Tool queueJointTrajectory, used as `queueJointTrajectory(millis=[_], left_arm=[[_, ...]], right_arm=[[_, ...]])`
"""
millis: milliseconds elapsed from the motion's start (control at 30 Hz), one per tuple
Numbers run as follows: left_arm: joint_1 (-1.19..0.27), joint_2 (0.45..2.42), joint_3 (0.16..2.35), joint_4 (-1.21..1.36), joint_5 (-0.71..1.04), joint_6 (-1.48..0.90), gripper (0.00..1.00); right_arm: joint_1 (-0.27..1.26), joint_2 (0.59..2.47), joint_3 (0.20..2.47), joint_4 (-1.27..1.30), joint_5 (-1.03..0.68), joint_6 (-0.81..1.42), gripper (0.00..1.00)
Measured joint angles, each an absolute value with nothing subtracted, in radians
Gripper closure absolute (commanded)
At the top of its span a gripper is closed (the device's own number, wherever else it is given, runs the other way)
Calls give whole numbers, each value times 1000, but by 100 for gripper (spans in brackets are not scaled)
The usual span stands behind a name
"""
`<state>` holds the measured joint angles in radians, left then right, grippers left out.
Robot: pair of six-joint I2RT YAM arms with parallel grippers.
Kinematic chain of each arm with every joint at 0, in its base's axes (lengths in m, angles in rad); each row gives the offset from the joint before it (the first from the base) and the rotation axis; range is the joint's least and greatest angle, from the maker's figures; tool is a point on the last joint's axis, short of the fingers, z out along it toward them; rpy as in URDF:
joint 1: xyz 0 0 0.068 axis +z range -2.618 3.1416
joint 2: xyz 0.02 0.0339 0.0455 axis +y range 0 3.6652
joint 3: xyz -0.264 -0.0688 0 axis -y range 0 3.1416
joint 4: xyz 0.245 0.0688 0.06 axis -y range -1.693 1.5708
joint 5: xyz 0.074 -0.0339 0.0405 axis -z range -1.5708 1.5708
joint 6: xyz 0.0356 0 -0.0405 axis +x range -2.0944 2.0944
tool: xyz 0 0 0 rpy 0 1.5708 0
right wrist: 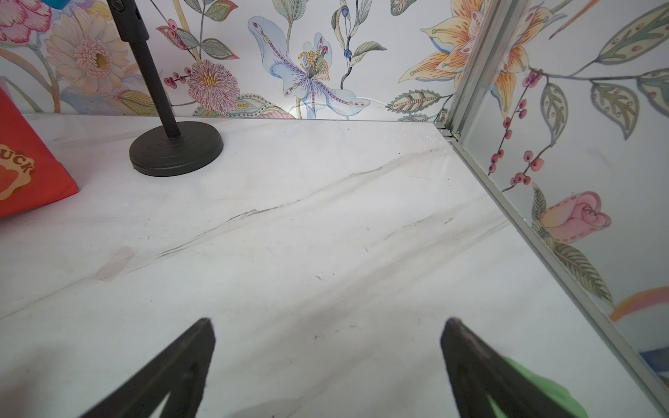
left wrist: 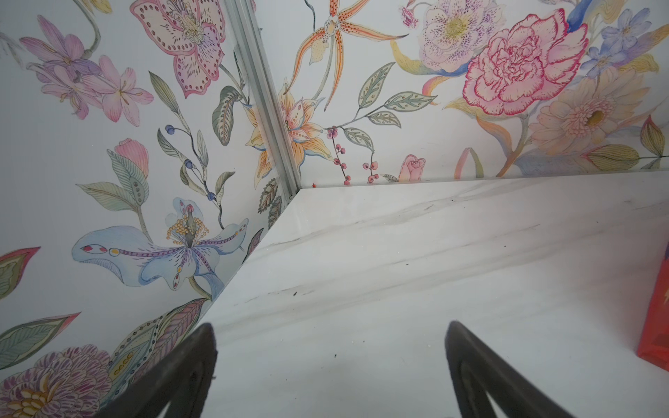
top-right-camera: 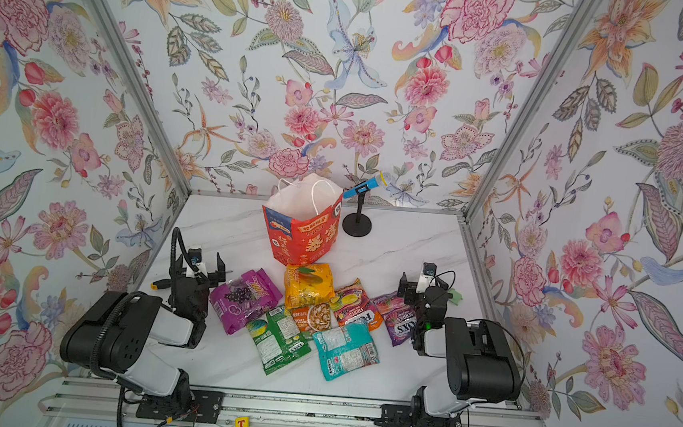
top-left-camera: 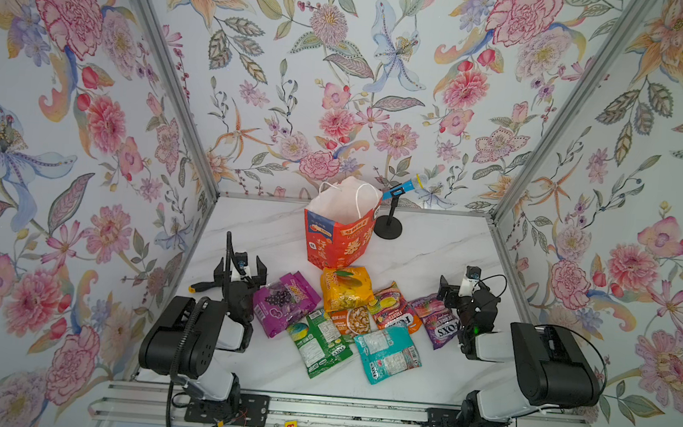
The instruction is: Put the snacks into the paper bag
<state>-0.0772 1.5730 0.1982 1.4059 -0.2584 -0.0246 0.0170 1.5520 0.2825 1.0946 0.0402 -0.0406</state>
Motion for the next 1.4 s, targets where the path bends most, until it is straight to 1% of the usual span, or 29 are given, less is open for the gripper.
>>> queueJointTrajectory(millis=[400,533,633,700,800,867,933,1000,1067,1200,1267,1400], left_arm=[[-77,1573,198,1409,-242,-24,1],[-77,1559,158,1434,-243,-25,1],[-77,1455,142,1358,-250,-27,1],[-77,1329,182,1219,-262,-48,1],[-77,1154,310,984,-270,-124,1],[-77,1059,388,860,-268,-186,1],[-76,969,460,749,-231,-226,1],[-74,917,558,625,-158,-236,4],[-72,926,691,498,-85,-232,5],[-74,1043,1031,224,59,-179,3],[-82,1100,1164,118,113,-140,2],[-152,1224,1415,-109,183,-28,1]], right_arm=[[17,1552,283,1092,40,-40,1],[17,1522,316,1006,41,-40,1],[19,1461,402,847,58,-27,1],[20,1409,482,717,78,15,1],[15,1336,602,547,85,143,1],[-2,1301,654,480,52,225,1],[-29,1279,674,458,7,302,1],[-49,1279,685,430,-26,373,1],[-54,1301,709,379,-50,414,1],[-54,1357,762,293,-95,475,1],[-54,1360,765,265,-104,498,1],[-54,1360,765,216,-115,527,1]])
